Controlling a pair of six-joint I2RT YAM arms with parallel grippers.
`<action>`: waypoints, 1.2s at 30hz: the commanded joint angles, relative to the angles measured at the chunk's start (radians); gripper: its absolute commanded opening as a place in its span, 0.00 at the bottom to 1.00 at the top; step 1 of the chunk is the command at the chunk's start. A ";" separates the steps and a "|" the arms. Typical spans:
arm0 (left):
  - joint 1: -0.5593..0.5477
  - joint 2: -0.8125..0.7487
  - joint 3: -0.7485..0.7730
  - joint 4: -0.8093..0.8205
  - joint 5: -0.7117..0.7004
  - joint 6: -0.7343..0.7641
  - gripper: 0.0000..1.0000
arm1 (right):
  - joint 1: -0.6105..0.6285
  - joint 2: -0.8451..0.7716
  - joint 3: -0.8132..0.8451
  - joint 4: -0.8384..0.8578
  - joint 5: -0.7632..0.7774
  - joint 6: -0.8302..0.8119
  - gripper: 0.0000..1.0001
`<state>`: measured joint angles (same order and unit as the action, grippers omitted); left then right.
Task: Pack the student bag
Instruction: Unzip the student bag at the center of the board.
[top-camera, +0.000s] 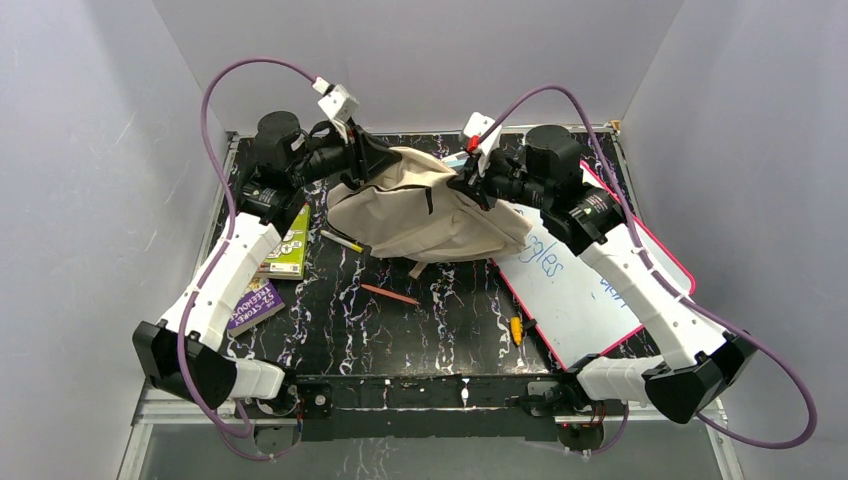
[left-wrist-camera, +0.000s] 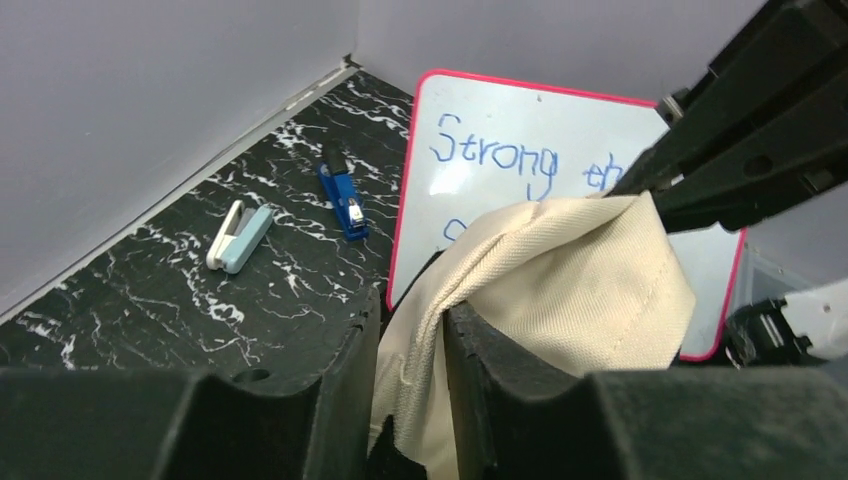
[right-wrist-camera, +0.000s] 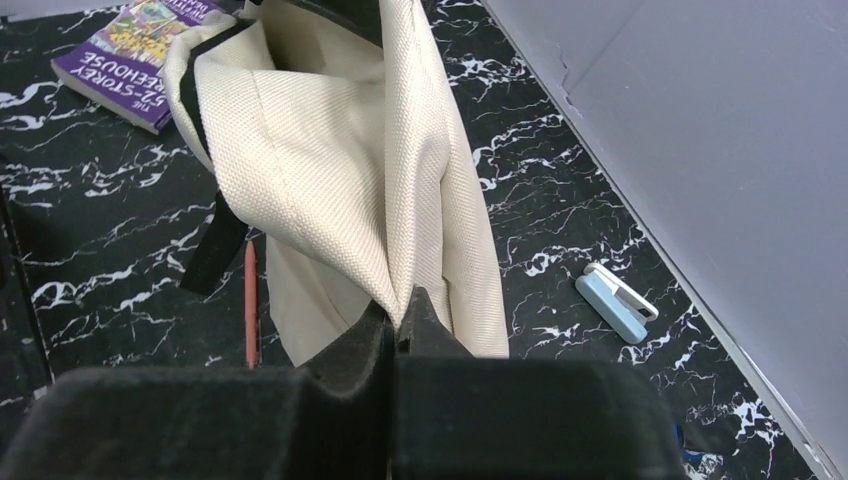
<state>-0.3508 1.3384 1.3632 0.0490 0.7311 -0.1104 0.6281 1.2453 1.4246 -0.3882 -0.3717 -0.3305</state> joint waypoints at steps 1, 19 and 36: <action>0.001 -0.068 0.089 0.012 -0.216 -0.035 0.36 | 0.001 0.013 0.035 0.150 0.056 0.101 0.00; 0.000 -0.235 0.105 -0.142 -0.281 -0.334 0.64 | 0.001 0.145 0.224 0.220 0.384 0.455 0.00; -0.002 -0.272 -0.091 -0.007 -0.126 -0.653 0.56 | 0.001 0.156 0.206 0.255 0.283 0.528 0.00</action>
<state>-0.3492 1.1084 1.2915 -0.0364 0.5728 -0.6952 0.6296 1.4223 1.5822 -0.2890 -0.0666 0.1616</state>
